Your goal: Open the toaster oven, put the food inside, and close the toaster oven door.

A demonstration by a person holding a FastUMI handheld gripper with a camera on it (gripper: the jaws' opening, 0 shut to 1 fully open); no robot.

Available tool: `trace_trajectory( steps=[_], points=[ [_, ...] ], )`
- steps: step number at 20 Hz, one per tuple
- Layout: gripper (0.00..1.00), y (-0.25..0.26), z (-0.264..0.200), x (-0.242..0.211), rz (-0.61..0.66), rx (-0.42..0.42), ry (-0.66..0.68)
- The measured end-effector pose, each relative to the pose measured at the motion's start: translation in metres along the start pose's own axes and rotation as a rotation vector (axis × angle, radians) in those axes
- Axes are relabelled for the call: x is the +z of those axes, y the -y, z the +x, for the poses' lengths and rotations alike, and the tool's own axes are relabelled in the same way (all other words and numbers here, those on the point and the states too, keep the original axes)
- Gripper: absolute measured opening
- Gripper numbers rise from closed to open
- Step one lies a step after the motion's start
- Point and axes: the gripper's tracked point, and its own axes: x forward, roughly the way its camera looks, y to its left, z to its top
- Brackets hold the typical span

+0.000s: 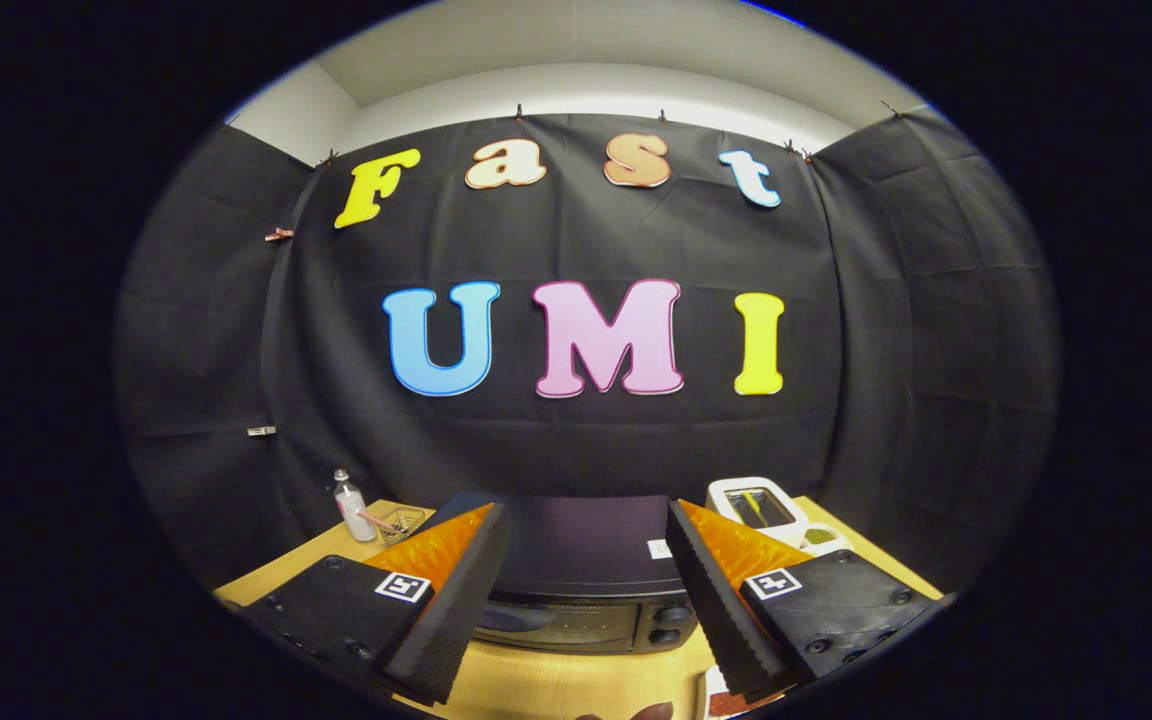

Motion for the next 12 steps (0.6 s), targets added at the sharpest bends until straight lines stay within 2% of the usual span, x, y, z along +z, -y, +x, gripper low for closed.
trace_trajectory(
  steps=[7, 12],
  points=[
    [0.98, -0.043, 0.036, -0.086, -0.020, 0.041, -0.144],
    [0.98, -0.048, 0.050, -0.123, -0.016, 0.020, -0.223]
  ],
)
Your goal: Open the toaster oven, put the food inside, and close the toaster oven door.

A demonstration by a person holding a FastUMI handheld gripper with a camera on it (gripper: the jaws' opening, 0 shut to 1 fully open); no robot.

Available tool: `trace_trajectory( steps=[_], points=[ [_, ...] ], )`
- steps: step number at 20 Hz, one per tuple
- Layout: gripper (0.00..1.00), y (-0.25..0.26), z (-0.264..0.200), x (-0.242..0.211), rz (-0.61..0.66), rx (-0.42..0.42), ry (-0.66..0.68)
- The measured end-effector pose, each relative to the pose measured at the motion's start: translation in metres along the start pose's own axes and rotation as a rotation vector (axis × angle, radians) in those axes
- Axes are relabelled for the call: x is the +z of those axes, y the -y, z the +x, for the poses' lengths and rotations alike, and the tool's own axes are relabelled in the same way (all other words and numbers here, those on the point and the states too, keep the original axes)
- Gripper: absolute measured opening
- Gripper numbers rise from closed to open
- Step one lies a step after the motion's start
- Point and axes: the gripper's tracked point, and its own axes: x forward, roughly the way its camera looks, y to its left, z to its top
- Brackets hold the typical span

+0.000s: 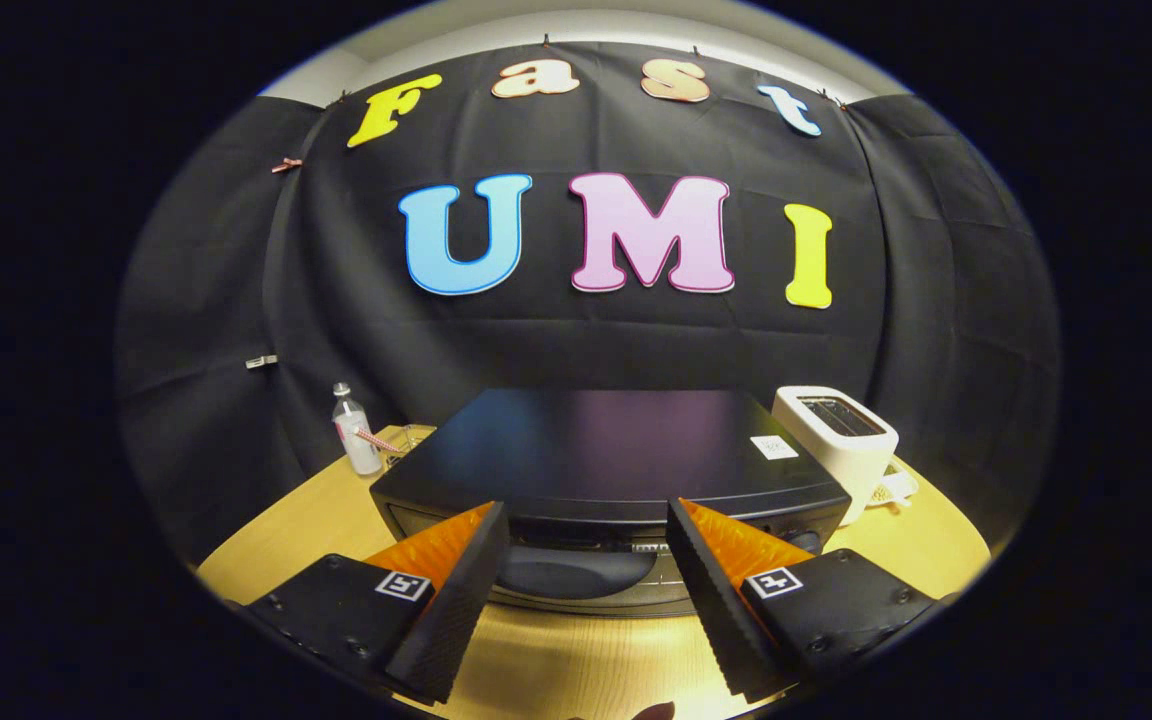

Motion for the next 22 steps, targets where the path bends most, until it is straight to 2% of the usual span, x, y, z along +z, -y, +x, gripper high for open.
trace_trajectory(
  steps=[2, 4, 6, 11, 15, 22],
  points=[
    [0.98, 0.000, 0.007, -0.011, 0.015, -0.019, -0.042],
    [1.00, 0.004, 0.012, -0.013, 0.038, -0.051, -0.037],
    [0.98, 0.004, 0.008, -0.010, 0.041, -0.067, -0.034],
    [0.99, 0.002, -0.015, -0.026, 0.157, -0.060, -0.059],
    [1.00, -0.001, -0.036, -0.038, 0.068, -0.046, -0.048],
    [1.00, -0.001, -0.055, -0.056, 0.040, -0.066, -0.066]
  ],
)
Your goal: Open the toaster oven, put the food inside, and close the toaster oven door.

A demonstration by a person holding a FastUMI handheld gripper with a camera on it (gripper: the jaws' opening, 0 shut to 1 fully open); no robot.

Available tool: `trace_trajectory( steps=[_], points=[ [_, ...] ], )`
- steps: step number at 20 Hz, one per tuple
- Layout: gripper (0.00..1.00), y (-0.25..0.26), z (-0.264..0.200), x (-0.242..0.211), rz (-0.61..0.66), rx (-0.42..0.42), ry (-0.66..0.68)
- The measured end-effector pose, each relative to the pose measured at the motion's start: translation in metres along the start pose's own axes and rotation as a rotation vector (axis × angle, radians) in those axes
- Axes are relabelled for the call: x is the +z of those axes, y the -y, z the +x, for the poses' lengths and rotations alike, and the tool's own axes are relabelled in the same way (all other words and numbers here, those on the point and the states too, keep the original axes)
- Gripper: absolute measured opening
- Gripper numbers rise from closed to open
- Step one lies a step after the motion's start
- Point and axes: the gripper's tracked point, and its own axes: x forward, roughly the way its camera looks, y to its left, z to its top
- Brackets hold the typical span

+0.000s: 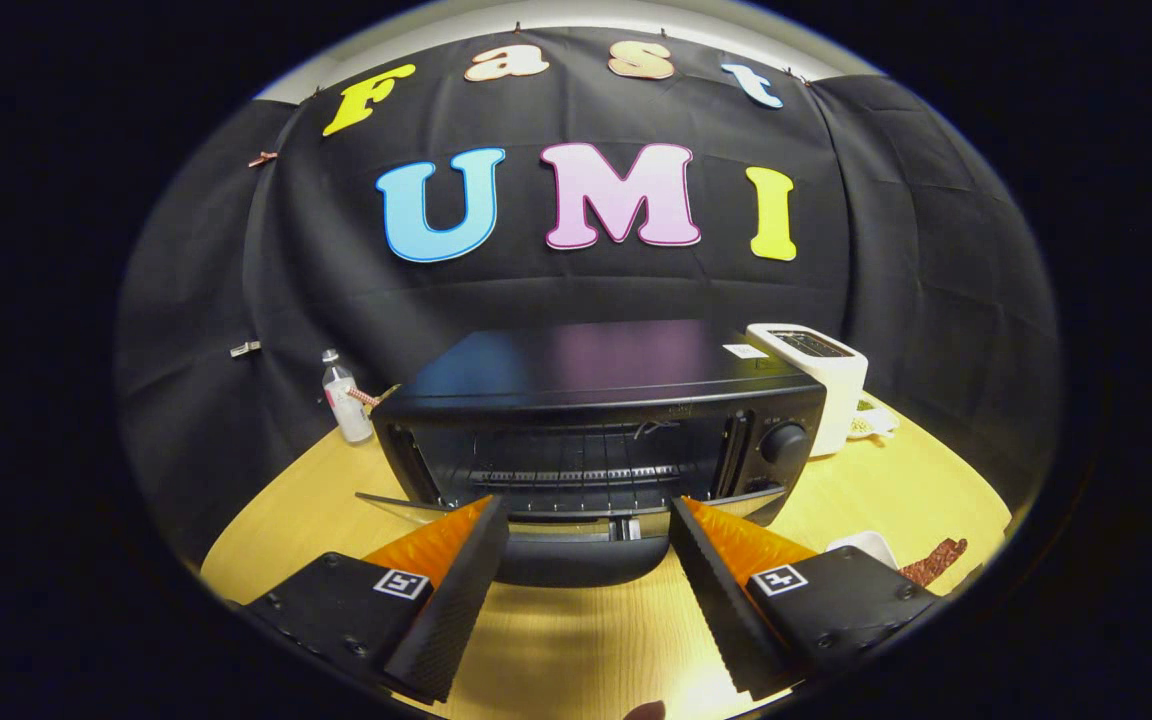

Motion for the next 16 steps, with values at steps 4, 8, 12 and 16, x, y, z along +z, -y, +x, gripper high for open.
trace_trajectory(
  steps=[4, 8, 12, 16],
  points=[
    [1.00, 0.000, -0.010, -0.015, -0.015, -0.017, -0.018],
    [1.00, 0.001, -0.018, -0.032, -0.026, -0.021, -0.041],
    [1.00, 0.002, -0.025, -0.059, -0.036, -0.023, -0.091],
    [1.00, 0.002, -0.029, -0.093, -0.079, -0.017, -0.162]
  ],
)
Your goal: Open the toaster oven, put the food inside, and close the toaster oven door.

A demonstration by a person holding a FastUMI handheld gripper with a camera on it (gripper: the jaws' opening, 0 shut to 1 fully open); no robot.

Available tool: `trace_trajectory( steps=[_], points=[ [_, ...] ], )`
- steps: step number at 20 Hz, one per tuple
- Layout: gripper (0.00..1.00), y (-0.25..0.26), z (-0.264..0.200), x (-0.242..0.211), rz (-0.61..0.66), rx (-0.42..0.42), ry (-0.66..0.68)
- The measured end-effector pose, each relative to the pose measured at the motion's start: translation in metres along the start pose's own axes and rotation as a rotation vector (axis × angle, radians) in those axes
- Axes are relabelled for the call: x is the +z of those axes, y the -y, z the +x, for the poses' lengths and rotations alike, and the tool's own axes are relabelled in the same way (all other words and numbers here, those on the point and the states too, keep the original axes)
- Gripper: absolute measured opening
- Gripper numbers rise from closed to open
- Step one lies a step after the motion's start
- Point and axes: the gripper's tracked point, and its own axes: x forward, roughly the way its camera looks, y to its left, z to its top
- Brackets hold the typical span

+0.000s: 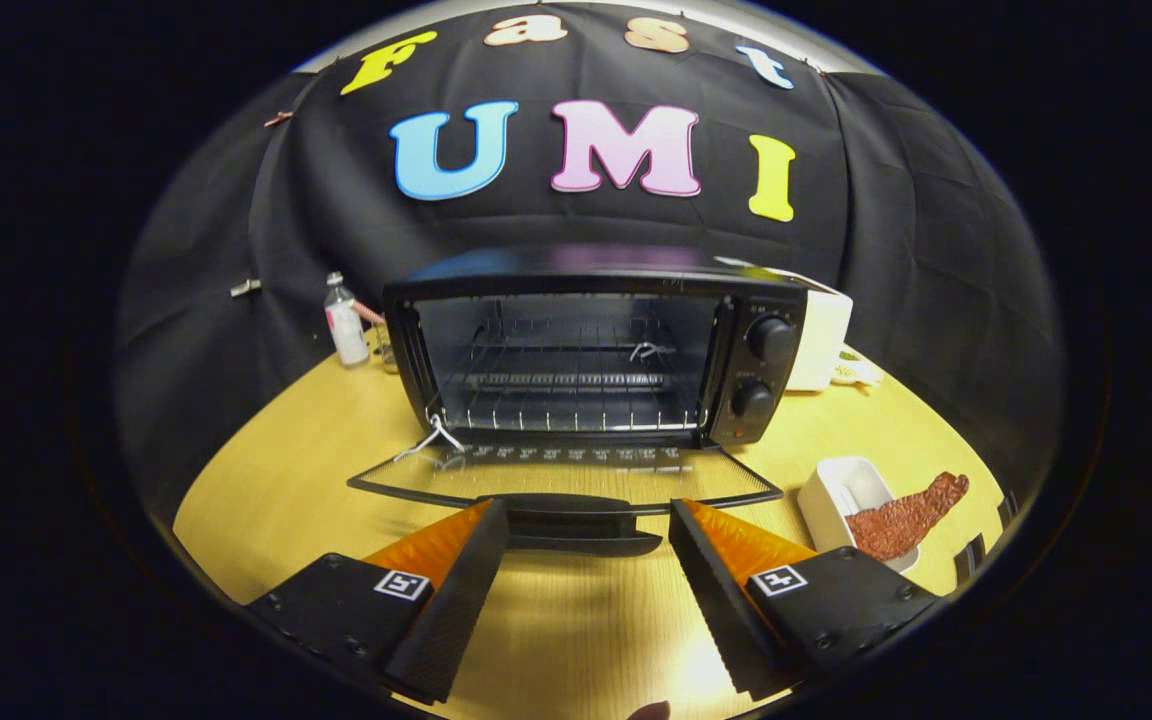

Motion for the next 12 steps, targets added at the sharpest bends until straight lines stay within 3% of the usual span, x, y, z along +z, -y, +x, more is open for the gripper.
trace_trajectory(
  steps=[7, 12],
  points=[
    [1.00, 0.000, 0.008, -0.038, -0.061, 0.016, -0.097],
    [1.00, -0.002, 0.001, -0.035, -0.075, 0.043, -0.099]
  ],
)
